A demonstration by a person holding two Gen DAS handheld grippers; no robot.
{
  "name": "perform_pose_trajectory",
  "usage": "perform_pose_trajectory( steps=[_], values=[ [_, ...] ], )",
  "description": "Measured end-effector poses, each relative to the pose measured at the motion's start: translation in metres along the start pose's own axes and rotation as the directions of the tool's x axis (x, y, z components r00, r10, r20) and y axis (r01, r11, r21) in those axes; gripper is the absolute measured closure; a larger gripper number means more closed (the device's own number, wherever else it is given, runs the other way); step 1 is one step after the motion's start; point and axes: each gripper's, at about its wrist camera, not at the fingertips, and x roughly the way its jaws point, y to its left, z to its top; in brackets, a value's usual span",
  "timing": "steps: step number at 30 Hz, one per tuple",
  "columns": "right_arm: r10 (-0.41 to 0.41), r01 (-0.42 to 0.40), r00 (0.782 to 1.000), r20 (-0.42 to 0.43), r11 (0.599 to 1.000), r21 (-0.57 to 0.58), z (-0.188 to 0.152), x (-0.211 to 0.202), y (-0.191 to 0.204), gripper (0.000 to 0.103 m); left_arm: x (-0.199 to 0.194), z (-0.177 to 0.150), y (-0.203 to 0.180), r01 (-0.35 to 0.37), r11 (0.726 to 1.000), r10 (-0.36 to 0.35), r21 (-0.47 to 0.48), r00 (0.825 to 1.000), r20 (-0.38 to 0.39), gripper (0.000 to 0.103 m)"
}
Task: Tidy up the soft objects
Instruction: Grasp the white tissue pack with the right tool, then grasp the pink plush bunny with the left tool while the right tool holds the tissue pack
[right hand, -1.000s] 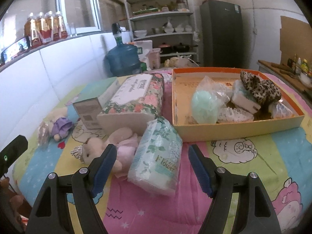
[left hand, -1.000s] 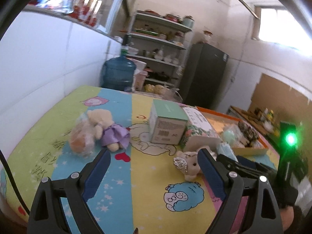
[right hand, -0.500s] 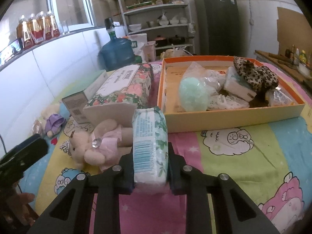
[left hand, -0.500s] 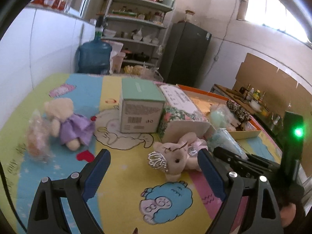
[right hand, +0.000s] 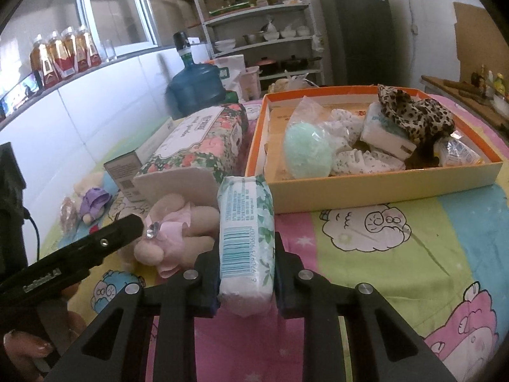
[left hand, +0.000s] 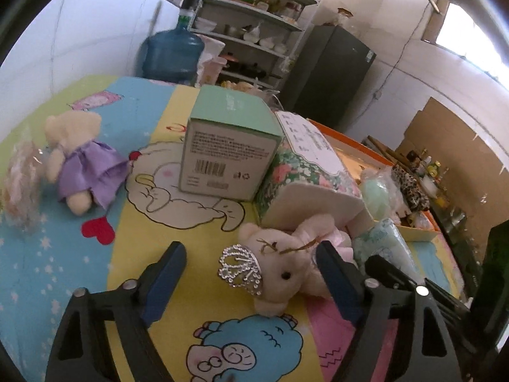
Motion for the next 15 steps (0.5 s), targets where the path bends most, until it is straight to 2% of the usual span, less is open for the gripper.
perform_pose_trajectory(
  steps=[2, 4, 6, 7, 9, 15],
  values=[
    [0.004, -0.004, 1.0, 0.002, 1.0, -0.004, 0.0, 0.0, 0.0, 0.077, -0.001, -0.002, -0.002, -0.002, 1.0, 0.002, 0.006, 1.0, 0.0, 0.028],
    [0.01, -0.01, 1.0, 0.002, 1.0, -0.001, -0.001, -0.001, 0.0, 0.077, -0.002, -0.003, -0.002, -0.009, 1.0, 0.009, 0.004, 1.0, 0.002, 0.038],
    [0.014, -0.014, 1.0, 0.002, 1.0, 0.001, -0.001, 0.0, -0.001, 0.077, -0.002, -0.004, -0.002, 0.012, 1.0, -0.012, -0.006, 1.0, 0.004, 0.052],
    [0.015, -0.015, 1.0, 0.003, 1.0, 0.002, -0.001, 0.0, -0.001, 0.077, -0.003, -0.004, -0.003, 0.019, 1.0, -0.019, -0.008, 1.0, 0.005, 0.054],
    [0.019, -0.019, 1.0, 0.003, 1.0, 0.002, -0.001, -0.001, -0.001, 0.077, -0.005, -0.007, -0.006, 0.024, 1.0, -0.024, -0.003, 1.0, 0.012, 0.058],
    [0.015, -0.015, 1.0, 0.01, 1.0, 0.001, -0.002, -0.005, -0.001, 0.077, -0.015, -0.009, -0.008, 0.048, 0.999, -0.047, -0.006, 0.998, 0.043, 0.062]
  ],
)
